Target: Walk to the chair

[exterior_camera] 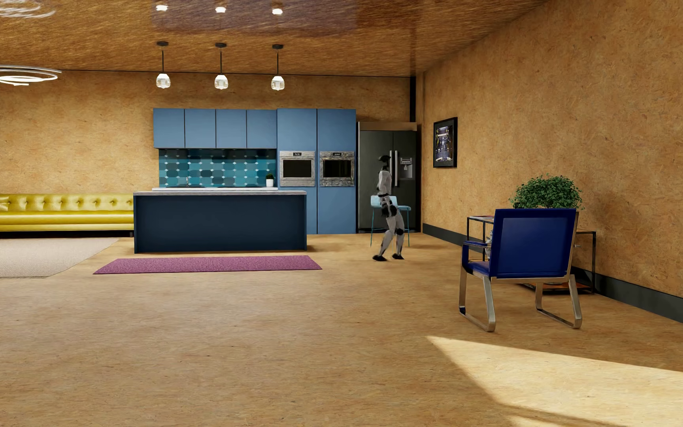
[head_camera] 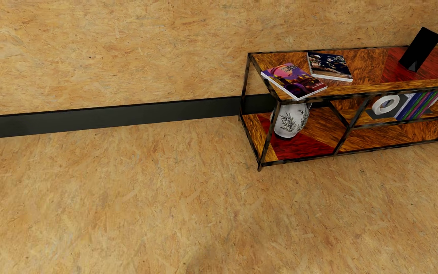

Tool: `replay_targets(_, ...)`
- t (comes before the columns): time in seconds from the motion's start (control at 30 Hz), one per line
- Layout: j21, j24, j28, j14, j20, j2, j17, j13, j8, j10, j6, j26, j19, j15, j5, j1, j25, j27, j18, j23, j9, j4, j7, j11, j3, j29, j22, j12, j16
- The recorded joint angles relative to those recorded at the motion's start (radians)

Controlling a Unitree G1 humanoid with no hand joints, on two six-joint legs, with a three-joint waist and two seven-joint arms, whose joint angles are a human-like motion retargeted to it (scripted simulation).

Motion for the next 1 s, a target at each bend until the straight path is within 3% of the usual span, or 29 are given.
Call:
replay_targets(0.03, -0.022, 0.0, 0.0, 0.072, -0.007, 0.049, -0.016, -0.012, 0.0, 0.032, 0.006, 0.0, 0.0, -0.07, -0.001, -0.017, 0.0, 0.0, 0.0, -0.027, -0.005, 0.027, 0.0, 0.018, 0.02, 0.0, 0.002, 0.026, -0.002)
replay_targets(0.07, -0.03, 0.0, 0.0, -0.051, 0.004, 0.108, -0.027, -0.018, 0.0, 0.122, 0.006, 0.0, 0.0, -0.105, -0.001, 0.01, 0.0, 0.0, 0.0, -0.05, 0.009, 0.037, 0.0, 0.058, 0.043, 0.0, -0.002, 0.049, -0.002)
replay_targets(0.1, -0.046, 0.0, 0.0, -0.205, -0.025, 0.089, -0.021, -0.024, 0.0, 0.158, -0.015, 0.0, 0.0, -0.061, -0.019, 0.029, 0.0, 0.0, 0.0, -0.055, 0.009, 0.011, 0.0, 0.141, 0.067, 0.0, 0.02, 0.035, 0.001)
replay_targets(0.13, -0.086, 0.0, 0.0, -0.312, -0.036, 0.038, 0.016, -0.036, 0.0, 0.197, -0.035, 0.0, 0.0, 0.064, -0.037, 0.06, 0.0, 0.0, 0.0, -0.032, 0.015, 0.015, 0.0, 0.254, 0.093, 0.0, 0.044, 0.009, 0.002)
replay_targets(0.2, 0.004, 0.0, 0.0, -0.408, -0.039, -0.07, 0.051, -0.068, 0.0, 0.18, -0.071, 0.0, 0.0, 0.331, -0.076, 0.142, 0.0, 0.0, 0.0, -0.023, 0.037, 0.048, 0.0, 0.354, 0.059, 0.0, 0.069, -0.056, 0.037)
replay_targets(0.23, 0.017, 0.0, 0.0, -0.435, 0.002, -0.144, 0.059, -0.054, 0.0, 0.16, -0.075, 0.0, 0.0, 0.362, -0.096, 0.181, 0.0, 0.0, 0.0, -0.044, 0.033, 0.078, 0.0, 0.375, 0.025, 0.0, 0.05, -0.067, 0.043)
replay_targets(0.37, 0.116, 0.0, 0.0, -0.563, 0.025, -0.385, 0.074, 0.038, 0.0, 0.116, -0.038, 0.0, 0.0, 0.293, -0.187, 0.376, 0.0, 0.0, 0.0, 0.038, 0.014, 0.134, 0.0, 0.256, -0.092, 0.0, -0.073, -0.07, 0.043)
replay_targets(0.43, 0.122, 0.0, 0.0, -0.606, 0.018, -0.48, 0.063, 0.096, 0.0, 0.077, -0.015, 0.0, 0.0, 0.247, -0.215, 0.483, 0.0, 0.0, 0.0, 0.083, 0.001, 0.112, 0.0, 0.107, -0.148, 0.0, -0.126, -0.086, 0.033)
replay_targets(0.5, 0.165, 0.0, 0.0, -0.657, 0.019, -0.554, 0.044, 0.143, 0.0, 0.047, -0.003, 0.0, 0.0, 0.101, -0.24, 0.564, 0.0, 0.0, 0.0, 0.141, -0.007, 0.073, 0.0, 0.011, -0.207, 0.0, -0.165, -0.12, 0.04)
replay_targets(0.53, 0.195, 0.0, 0.0, -0.681, -0.009, -0.586, 0.034, 0.163, 0.0, 0.055, 0.009, 0.0, 0.0, 0.103, -0.26, 0.585, 0.0, 0.0, 0.0, 0.172, 0.0, 0.071, 0.0, 0.004, -0.254, 0.0, -0.18, -0.152, 0.047)
replay_targets(0.6, 0.219, 0.0, 0.0, -0.651, -0.018, -0.679, 0.024, 0.196, 0.0, 0.075, 0.047, 0.0, 0.0, 0.39, -0.265, 0.647, 0.0, 0.0, 0.0, 0.227, 0.025, 0.097, 0.0, 0.138, -0.331, 0.0, -0.197, -0.198, 0.061)
replay_targets(0.63, 0.248, 0.0, 0.0, -0.577, 0.006, -0.698, 0.027, 0.187, 0.0, 0.089, 0.069, 0.0, 0.0, 0.423, -0.24, 0.672, 0.0, 0.0, 0.0, 0.268, 0.03, 0.111, 0.0, 0.2, -0.347, 0.0, -0.195, -0.194, 0.061)
replay_targets(0.67, 0.277, 0.0, 0.0, -0.471, 0.019, -0.671, 0.027, 0.187, 0.0, 0.16, 0.085, 0.0, 0.0, 0.374, -0.206, 0.648, 0.0, 0.0, 0.0, 0.283, 0.018, 0.134, 0.0, 0.219, -0.362, 0.0, -0.18, -0.175, 0.059)
replay_targets(0.7, 0.262, 0.0, 0.0, -0.373, 0.007, -0.635, 0.031, 0.199, 0.0, 0.253, 0.089, 0.0, 0.0, 0.306, -0.182, 0.572, 0.0, 0.0, 0.0, 0.281, -0.001, 0.128, 0.0, 0.233, -0.347, 0.0, -0.153, -0.16, 0.055)
replay_targets(0.73, 0.232, 0.0, 0.0, -0.364, -0.003, -0.587, 0.032, 0.211, 0.0, 0.393, 0.094, 0.0, 0.0, 0.24, -0.15, 0.484, 0.0, 0.0, 0.0, 0.251, -0.007, 0.104, 0.0, 0.232, -0.291, 0.0, -0.127, -0.154, 0.05)
replay_targets(0.83, 0.251, 0.0, 0.0, -0.541, -0.046, -0.287, 0.026, 0.115, 0.0, 0.769, 0.106, 0.0, 0.0, 0.112, -0.024, 0.214, 0.0, 0.0, 0.0, 0.161, 0.037, 0.038, 0.0, 0.09, -0.12, 0.0, -0.096, -0.091, 0.036)
replay_targets(0.9, 0.131, 0.0, 0.0, -0.616, -0.113, -0.085, 0.019, 0.041, 0.0, 0.734, 0.102, 0.0, 0.0, -0.007, 0.007, -0.003, 0.0, 0.0, 0.0, 0.055, 0.043, -0.01, 0.0, -0.025, -0.018, 0.0, -0.07, -0.044, 0.042)
replay_targets(0.93, 0.073, 0.0, 0.0, -0.618, -0.124, 0.023, 0.011, 0.01, 0.0, 0.614, 0.092, 0.0, 0.0, -0.064, -0.023, -0.059, 0.0, 0.0, 0.0, -0.003, 0.049, -0.041, 0.0, -0.063, 0.04, 0.0, -0.056, -0.012, 0.039)
replay_targets(1.0, -0.05, 0.0, 0.0, -0.553, -0.153, 0.173, -0.004, -0.065, 0.0, 0.309, 0.094, 0.0, 0.0, -0.17, -0.052, -0.161, 0.0, 0.0, 0.0, -0.115, 0.029, -0.035, 0.0, -0.122, 0.131, 0.0, -0.027, 0.037, 0.035)
